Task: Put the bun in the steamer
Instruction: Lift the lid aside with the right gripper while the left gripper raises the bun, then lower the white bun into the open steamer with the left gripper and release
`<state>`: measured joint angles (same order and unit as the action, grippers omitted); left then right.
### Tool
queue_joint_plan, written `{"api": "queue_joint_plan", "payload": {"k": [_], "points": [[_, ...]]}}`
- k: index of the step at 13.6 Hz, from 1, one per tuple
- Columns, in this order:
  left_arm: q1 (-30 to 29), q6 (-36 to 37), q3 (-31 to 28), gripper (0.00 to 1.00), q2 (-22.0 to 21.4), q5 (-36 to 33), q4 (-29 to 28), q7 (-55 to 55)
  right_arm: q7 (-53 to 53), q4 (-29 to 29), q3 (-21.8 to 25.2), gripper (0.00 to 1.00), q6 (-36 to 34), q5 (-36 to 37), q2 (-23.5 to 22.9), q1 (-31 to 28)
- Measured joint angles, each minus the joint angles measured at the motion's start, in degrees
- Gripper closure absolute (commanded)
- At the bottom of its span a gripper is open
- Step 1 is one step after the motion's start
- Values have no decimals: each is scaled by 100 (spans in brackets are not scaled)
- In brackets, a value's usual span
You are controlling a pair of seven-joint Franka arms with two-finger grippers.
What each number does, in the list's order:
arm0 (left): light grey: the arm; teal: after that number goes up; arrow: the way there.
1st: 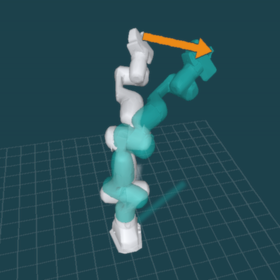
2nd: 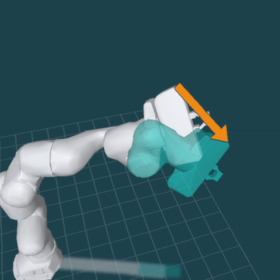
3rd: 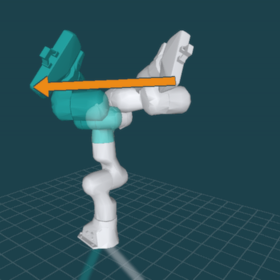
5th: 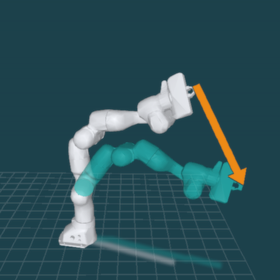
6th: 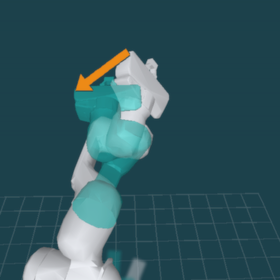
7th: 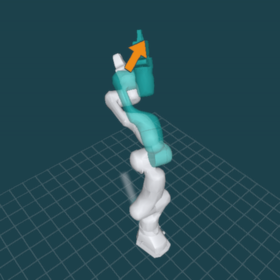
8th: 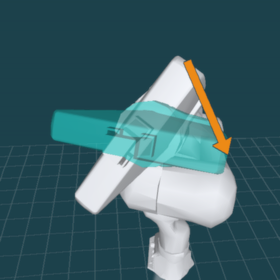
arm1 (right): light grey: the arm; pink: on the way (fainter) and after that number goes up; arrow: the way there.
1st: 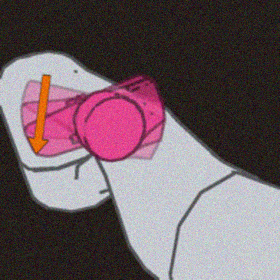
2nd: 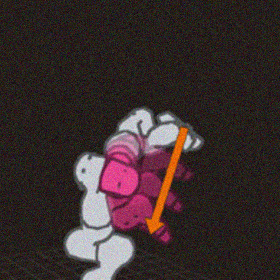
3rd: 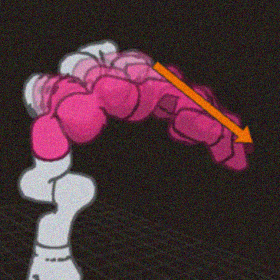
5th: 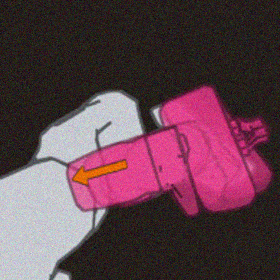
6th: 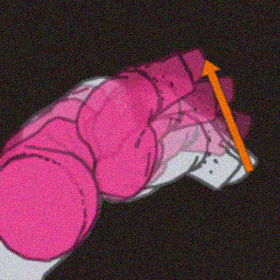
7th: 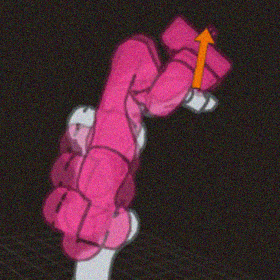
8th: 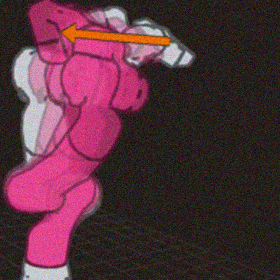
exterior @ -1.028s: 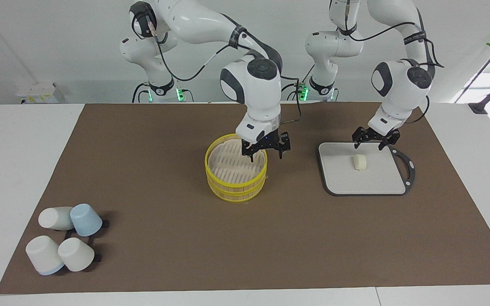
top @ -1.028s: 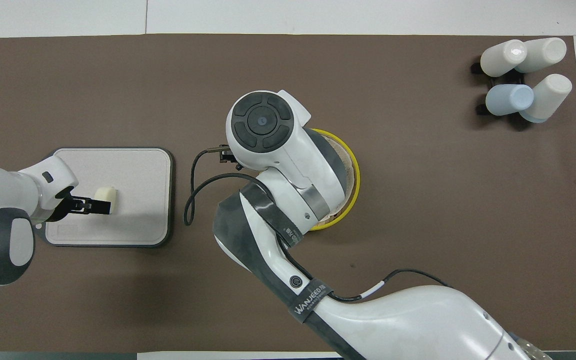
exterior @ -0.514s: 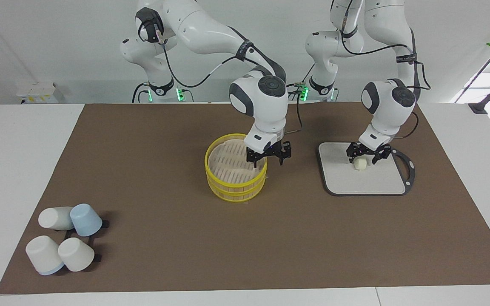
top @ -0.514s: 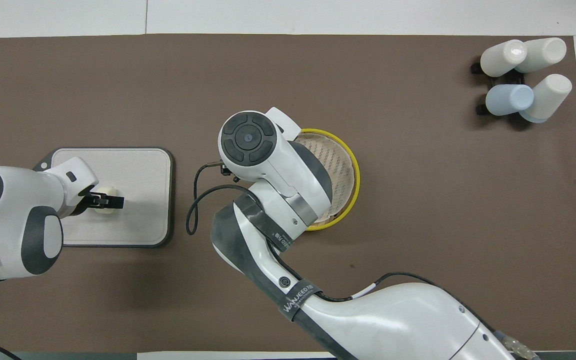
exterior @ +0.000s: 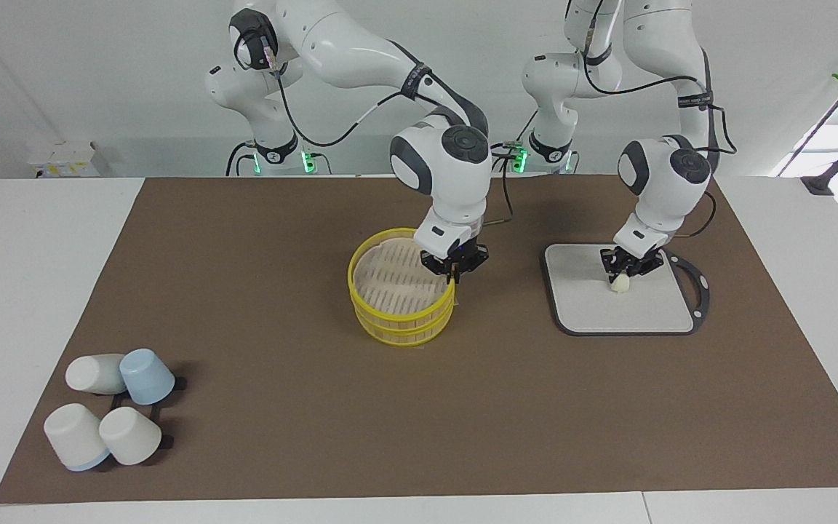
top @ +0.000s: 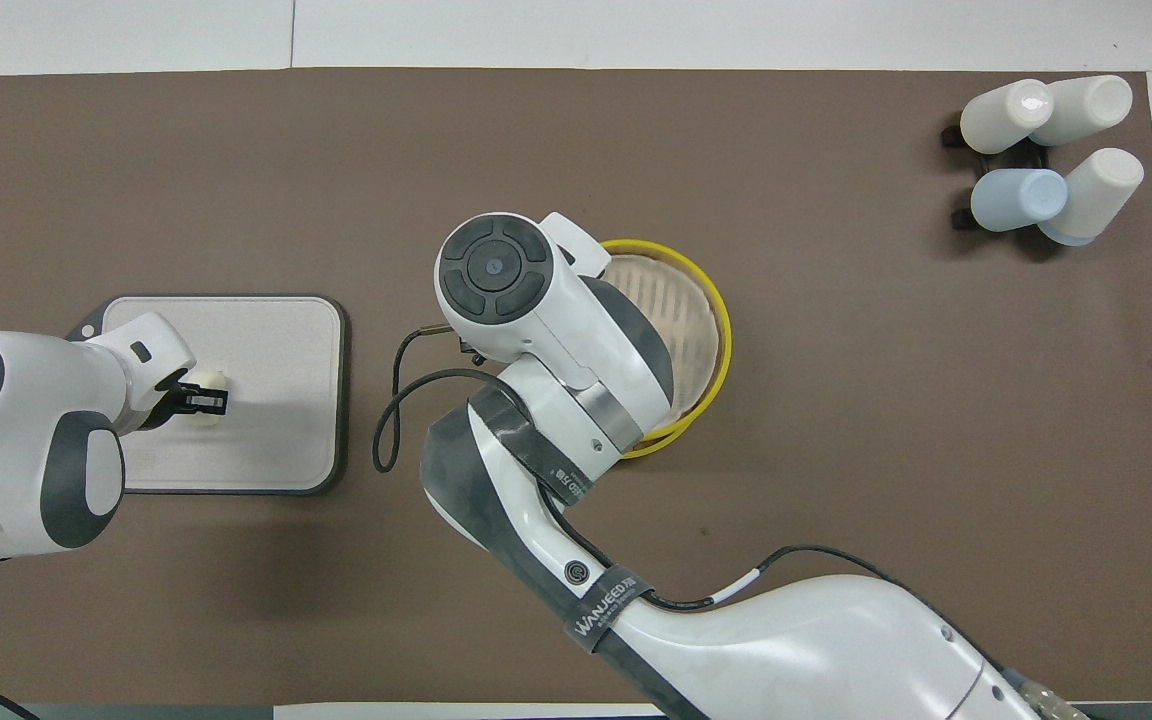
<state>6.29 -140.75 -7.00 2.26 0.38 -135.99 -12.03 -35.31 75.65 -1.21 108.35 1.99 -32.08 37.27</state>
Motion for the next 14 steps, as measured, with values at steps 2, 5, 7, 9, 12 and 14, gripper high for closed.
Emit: {"api": "queue_joint_plan", "payload": {"k": [2,5,7,9,12,14], "points": [[0,442,0,74,-8,15,286,1,443,-312,44,100,-734,45,167,-284],[74,1874,21,74,-49,297,1468,540,1686,-496,147,100,-2172,65,888,-915],[567,2650,47,74,26,435,2512,1900,2641,-491,199,100,-3041,78,1381,-1542],[1453,2988,95,74,309,470,3485,3493,3869,-456,217,100,-3506,122,1651,-2446],[2885,2701,152,74,1020,493,4177,5368,5428,-347,235,100,-3571,647,1667,-3566],[3582,1948,152,71,1425,493,4005,5837,5625,-264,234,100,-3551,852,1637,-3793]]}}
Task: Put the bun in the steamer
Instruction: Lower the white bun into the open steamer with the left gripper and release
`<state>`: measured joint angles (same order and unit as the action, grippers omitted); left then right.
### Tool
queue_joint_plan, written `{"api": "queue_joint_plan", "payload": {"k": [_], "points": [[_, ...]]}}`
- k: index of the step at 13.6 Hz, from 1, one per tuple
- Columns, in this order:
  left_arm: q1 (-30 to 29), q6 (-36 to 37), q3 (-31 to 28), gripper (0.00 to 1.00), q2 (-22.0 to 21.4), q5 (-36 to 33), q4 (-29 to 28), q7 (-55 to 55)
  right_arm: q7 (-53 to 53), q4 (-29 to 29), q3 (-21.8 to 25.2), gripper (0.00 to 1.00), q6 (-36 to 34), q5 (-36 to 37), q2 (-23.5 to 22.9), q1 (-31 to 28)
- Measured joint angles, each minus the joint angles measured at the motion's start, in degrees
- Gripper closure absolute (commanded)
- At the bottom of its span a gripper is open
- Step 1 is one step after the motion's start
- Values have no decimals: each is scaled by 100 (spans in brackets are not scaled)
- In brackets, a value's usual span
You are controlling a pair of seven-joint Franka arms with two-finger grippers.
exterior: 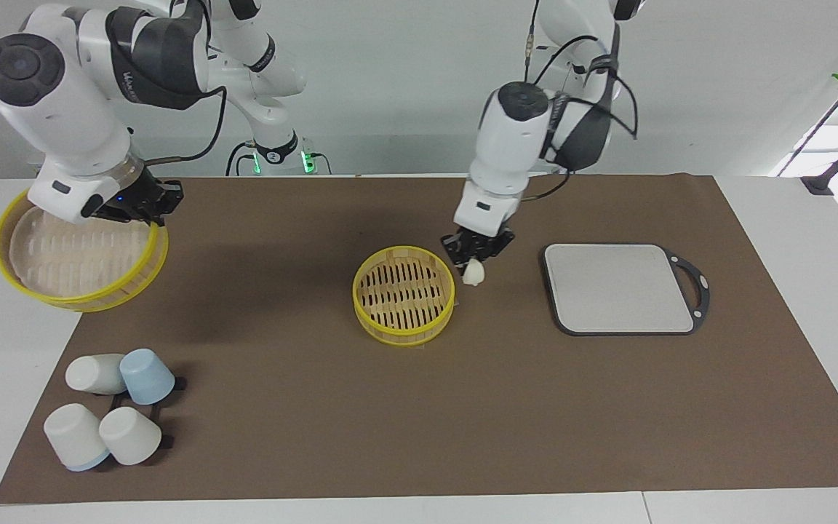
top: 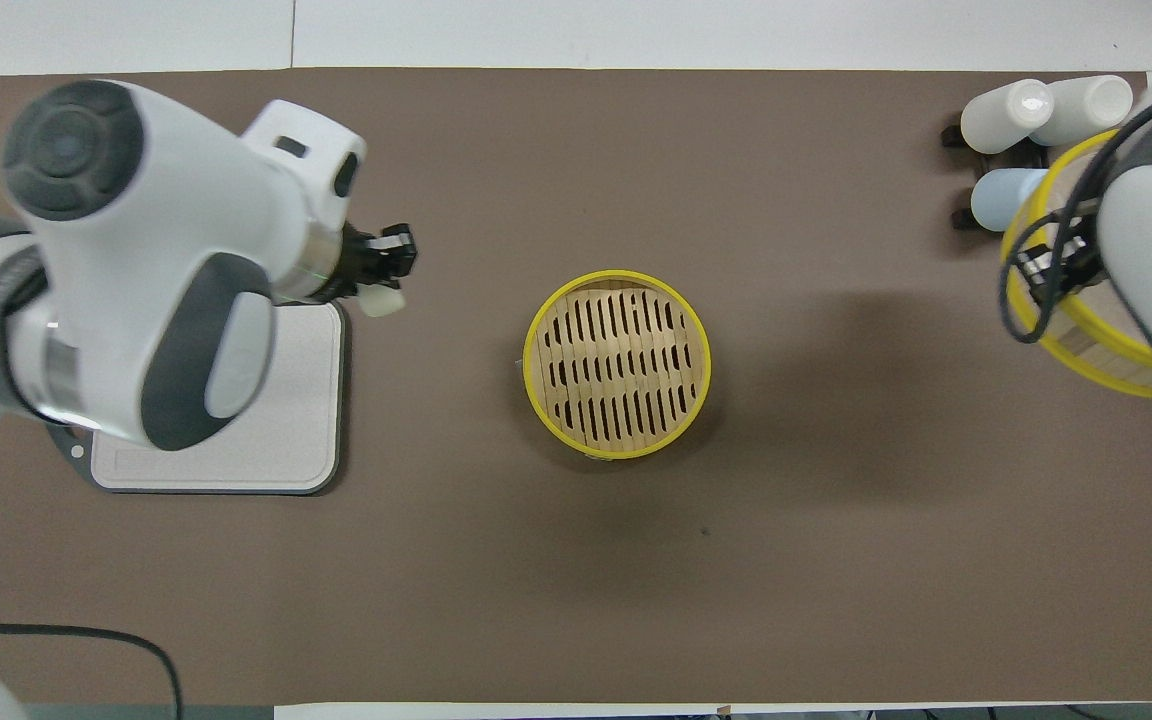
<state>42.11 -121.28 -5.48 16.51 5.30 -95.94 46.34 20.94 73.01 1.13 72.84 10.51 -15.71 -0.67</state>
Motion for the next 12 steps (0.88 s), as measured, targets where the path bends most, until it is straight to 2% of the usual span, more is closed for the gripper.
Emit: {"api": "queue_joint_plan", "payload": {"k": [4,5,6,7,8,12], "points": [[664,-1133,-27,70,643,0,-563,364,1,89,-5,100,190,34,1,-212],[708,-1251,-32,66,746,0,-582,406,1,127,-6,100,265,34,3,-256],[714,-1326,-33,50,792,0,-582,458,1,166,-6,100,309,34,8,-280],[713,-1375,-49,21,806,0,-582,495,1,205,-6,100,360,35,16,-296],[713,-1387,-67,0,804,0,-582,524,1,226,-6,100,398,35,20,-309],[705,-1319,-106,0,736,0,-565,617,1,237,-37,100,407,35,29,-320]]}}
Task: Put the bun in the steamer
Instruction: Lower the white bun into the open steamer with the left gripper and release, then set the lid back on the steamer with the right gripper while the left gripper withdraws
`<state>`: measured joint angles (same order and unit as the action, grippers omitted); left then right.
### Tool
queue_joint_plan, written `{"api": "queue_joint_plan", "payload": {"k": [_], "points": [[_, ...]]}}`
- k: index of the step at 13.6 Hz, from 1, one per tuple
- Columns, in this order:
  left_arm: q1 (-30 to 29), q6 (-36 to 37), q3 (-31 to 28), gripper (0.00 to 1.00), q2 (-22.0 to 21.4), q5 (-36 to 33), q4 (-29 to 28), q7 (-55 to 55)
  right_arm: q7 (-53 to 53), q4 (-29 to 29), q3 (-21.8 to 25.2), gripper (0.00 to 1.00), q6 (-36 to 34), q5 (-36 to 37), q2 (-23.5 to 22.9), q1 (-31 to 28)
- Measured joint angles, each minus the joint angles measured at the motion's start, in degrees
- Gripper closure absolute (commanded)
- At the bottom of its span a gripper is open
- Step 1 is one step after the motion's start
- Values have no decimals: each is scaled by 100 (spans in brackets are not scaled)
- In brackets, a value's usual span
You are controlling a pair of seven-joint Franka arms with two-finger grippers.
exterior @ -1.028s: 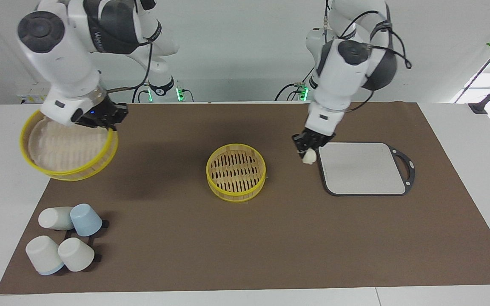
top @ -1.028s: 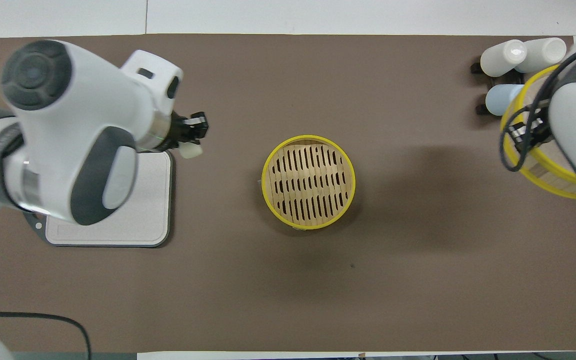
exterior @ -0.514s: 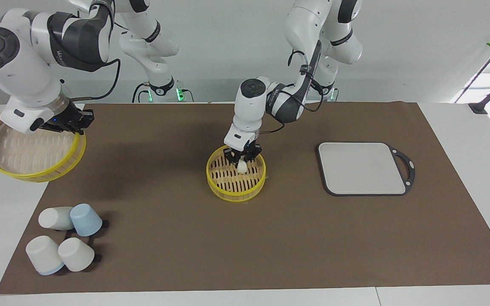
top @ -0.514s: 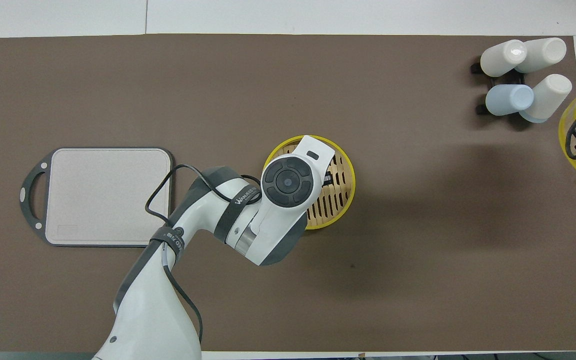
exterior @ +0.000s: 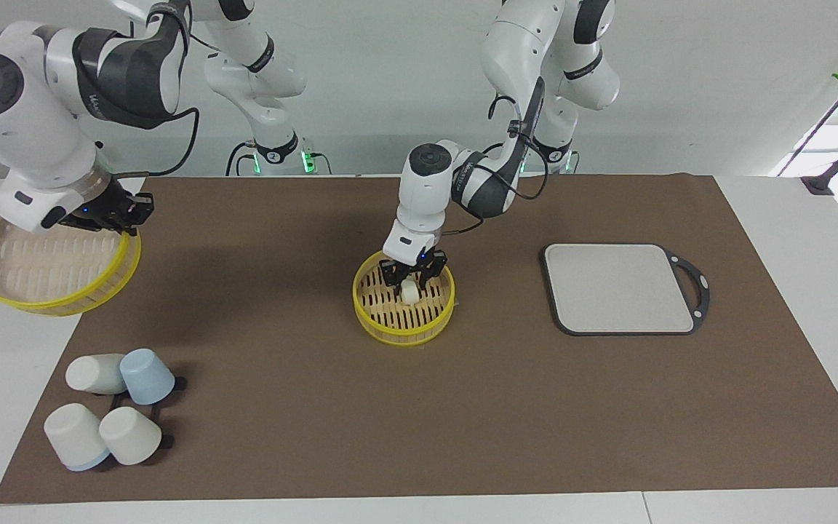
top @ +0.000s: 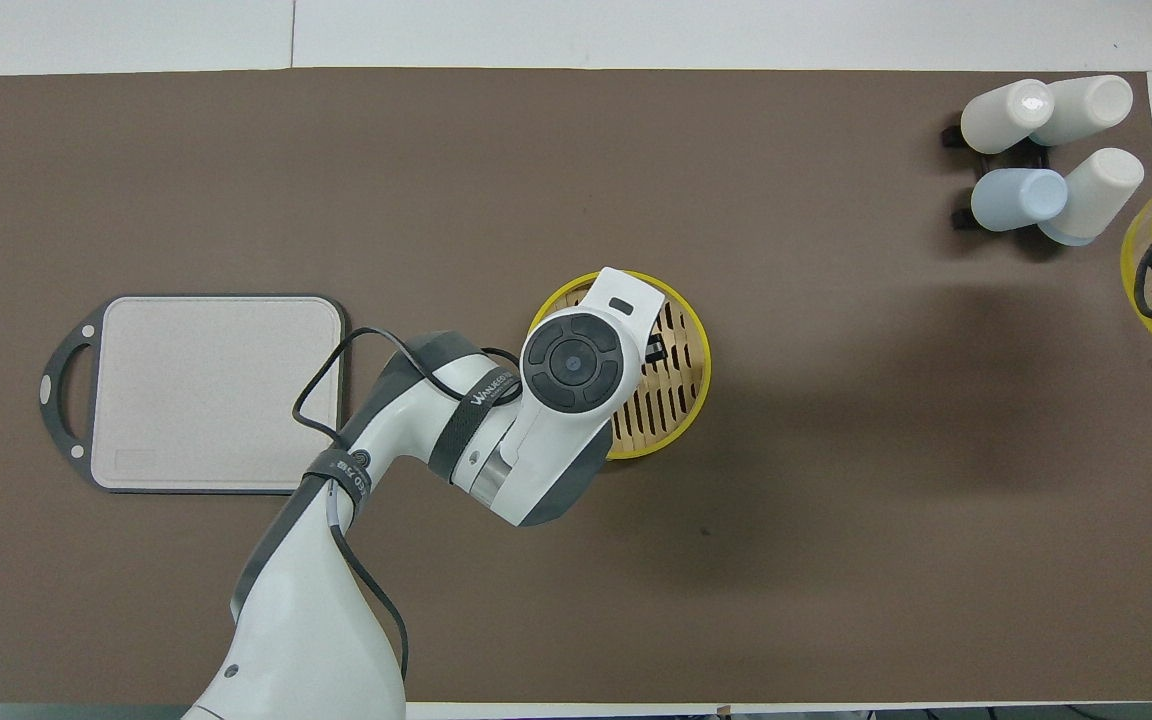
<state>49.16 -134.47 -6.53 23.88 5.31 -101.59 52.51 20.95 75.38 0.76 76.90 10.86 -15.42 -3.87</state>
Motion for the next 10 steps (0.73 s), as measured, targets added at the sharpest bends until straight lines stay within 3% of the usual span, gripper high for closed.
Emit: {"api": "queue_joint_plan", "payload": {"k": [1,3,6,8,10], "points": [[-21,169,-42,0,-113,0,28,1,0,0,-30,100,-1,0,3,2],[-377,1119,-142,0,-742,-1,123,-212,0,2,-100,100,-4,-32,19,31],[-1804,2964,-202,0,-1964,-4,321,-1845,-522,15,-133,100,159,-596,40,492],[-2875,3799,-242,0,-2566,-6,328,-3361,-2029,140,-168,100,823,-940,26,1472],[-3611,4136,-253,0,-2735,-91,345,-4589,-3649,375,-193,100,1740,-1186,-133,2638]]}}
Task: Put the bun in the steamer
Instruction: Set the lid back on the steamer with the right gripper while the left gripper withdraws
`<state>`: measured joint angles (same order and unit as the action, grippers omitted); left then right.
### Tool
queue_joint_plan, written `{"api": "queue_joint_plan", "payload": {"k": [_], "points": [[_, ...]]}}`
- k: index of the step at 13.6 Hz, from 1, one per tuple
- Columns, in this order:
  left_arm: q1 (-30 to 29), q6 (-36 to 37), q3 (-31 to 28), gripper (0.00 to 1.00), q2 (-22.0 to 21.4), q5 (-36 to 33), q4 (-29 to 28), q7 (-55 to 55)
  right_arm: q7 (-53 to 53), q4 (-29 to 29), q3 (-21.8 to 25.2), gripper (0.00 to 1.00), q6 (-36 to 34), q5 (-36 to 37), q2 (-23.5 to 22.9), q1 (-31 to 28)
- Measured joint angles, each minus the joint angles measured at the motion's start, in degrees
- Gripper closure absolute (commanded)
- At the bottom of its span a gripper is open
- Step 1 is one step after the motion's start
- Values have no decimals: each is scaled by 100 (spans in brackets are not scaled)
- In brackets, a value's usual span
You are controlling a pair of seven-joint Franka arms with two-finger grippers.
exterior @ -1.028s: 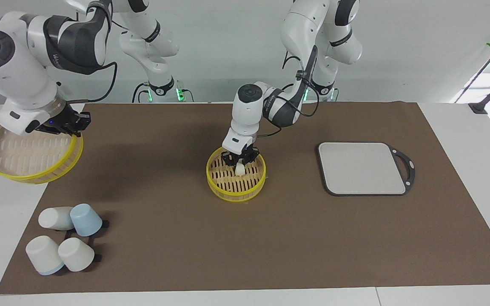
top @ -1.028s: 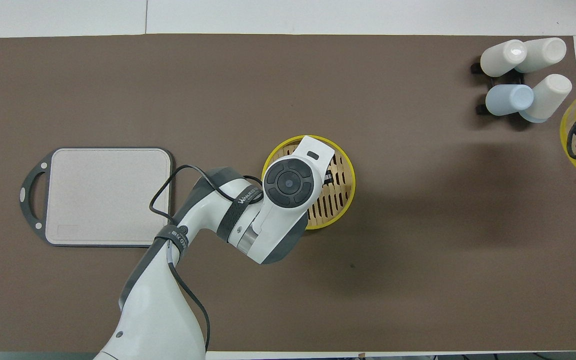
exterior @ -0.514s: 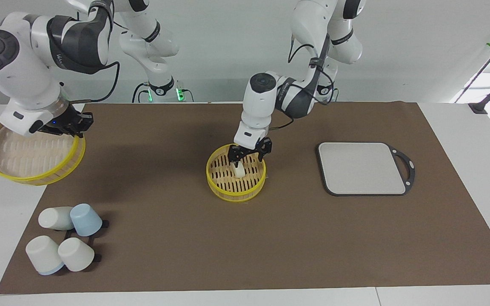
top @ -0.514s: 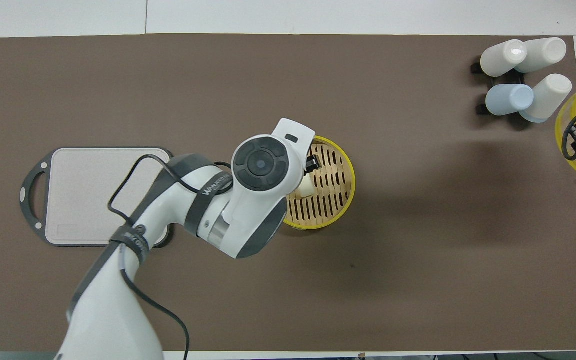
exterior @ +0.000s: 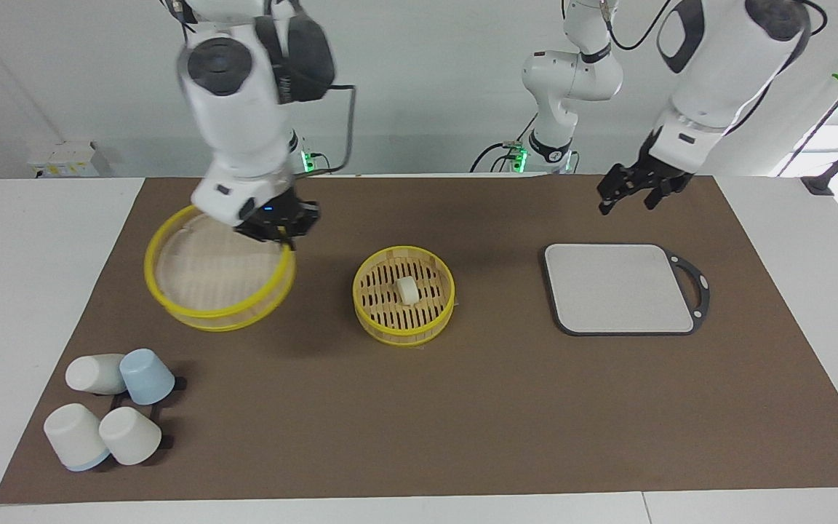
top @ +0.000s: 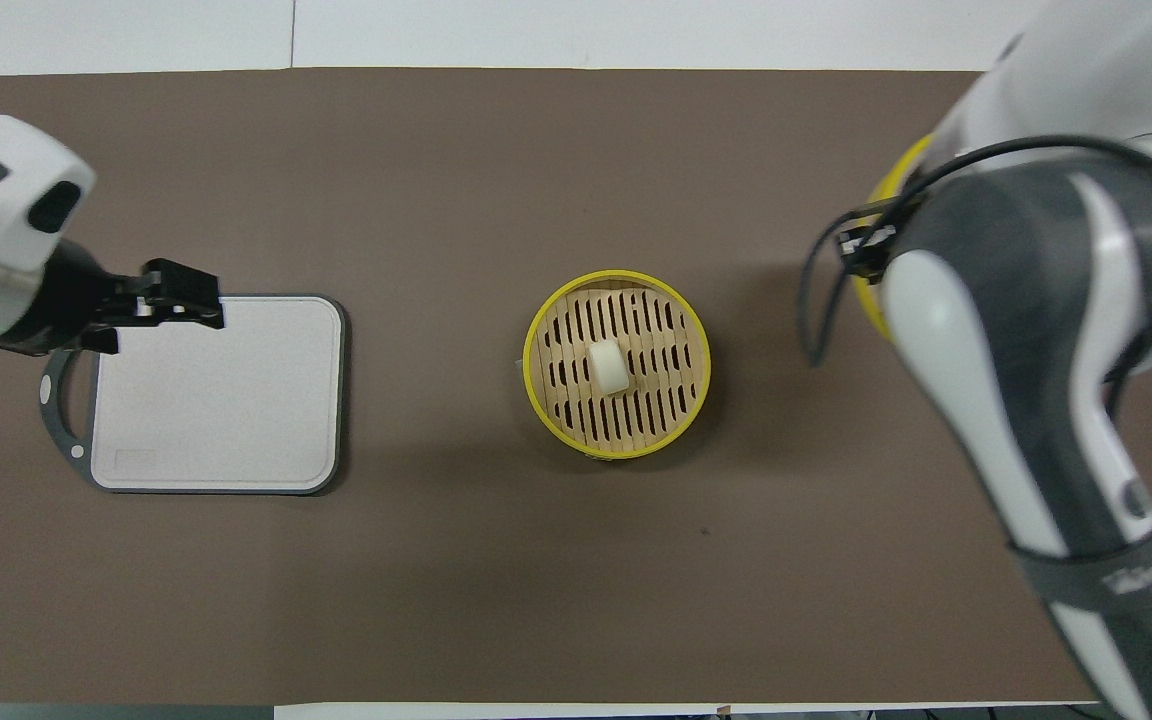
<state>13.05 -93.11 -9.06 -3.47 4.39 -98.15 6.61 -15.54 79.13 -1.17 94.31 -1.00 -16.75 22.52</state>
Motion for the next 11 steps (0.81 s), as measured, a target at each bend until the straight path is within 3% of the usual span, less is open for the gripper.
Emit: {"api": "queue_joint_plan", "payload": {"k": [2,4,7,11], "points": [[-300,66,5,0,36,-323,2,-763,-1229,128,-11,100,820,-119,-333,807],[-356,76,33,0,89,-434,2,-994,-1759,149,-4,100,1219,-140,-663,1160],[-356,104,73,0,114,-473,10,-1018,-1964,162,7,100,1588,-193,-1016,1271],[-368,269,71,0,115,-479,117,-1023,-2103,396,21,100,2034,-289,-1141,1357]]}}
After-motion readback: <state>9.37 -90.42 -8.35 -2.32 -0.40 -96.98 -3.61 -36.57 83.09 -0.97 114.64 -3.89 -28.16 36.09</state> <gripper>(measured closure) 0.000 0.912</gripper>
